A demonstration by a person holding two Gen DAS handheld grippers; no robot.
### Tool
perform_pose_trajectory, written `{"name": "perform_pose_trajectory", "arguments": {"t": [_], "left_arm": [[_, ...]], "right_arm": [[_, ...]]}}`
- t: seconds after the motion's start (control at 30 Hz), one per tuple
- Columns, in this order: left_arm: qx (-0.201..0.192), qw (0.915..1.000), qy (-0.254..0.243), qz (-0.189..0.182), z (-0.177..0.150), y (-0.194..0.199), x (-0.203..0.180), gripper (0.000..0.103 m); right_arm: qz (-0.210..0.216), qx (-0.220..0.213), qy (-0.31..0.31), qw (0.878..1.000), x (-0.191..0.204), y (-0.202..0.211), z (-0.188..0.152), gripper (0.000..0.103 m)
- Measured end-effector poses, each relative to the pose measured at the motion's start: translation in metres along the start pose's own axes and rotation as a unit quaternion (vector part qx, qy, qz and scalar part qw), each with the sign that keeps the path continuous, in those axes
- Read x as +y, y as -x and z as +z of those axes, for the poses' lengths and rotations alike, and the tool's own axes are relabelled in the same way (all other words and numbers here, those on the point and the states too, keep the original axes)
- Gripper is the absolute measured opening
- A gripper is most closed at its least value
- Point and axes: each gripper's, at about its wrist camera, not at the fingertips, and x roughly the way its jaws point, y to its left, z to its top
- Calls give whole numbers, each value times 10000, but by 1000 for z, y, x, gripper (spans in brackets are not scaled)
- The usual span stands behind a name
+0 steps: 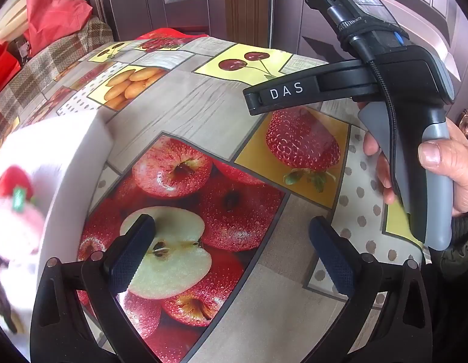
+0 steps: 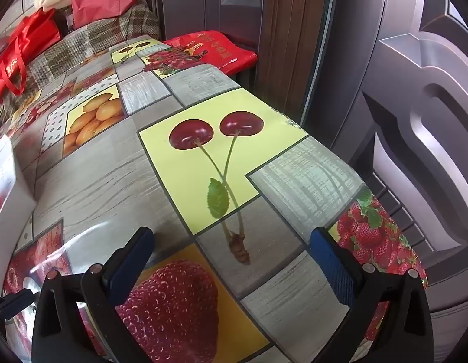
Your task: Organize soft objects
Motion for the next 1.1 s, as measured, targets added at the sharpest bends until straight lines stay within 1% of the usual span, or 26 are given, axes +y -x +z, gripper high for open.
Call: {"name": "perform_pose_trajectory", "arguments": {"t": [1.1], "left_arm": [[0,10000,-17,-13,0,1,0,102]], "right_arm": [[-23,5,18,10000,2,0,0,103]]}}
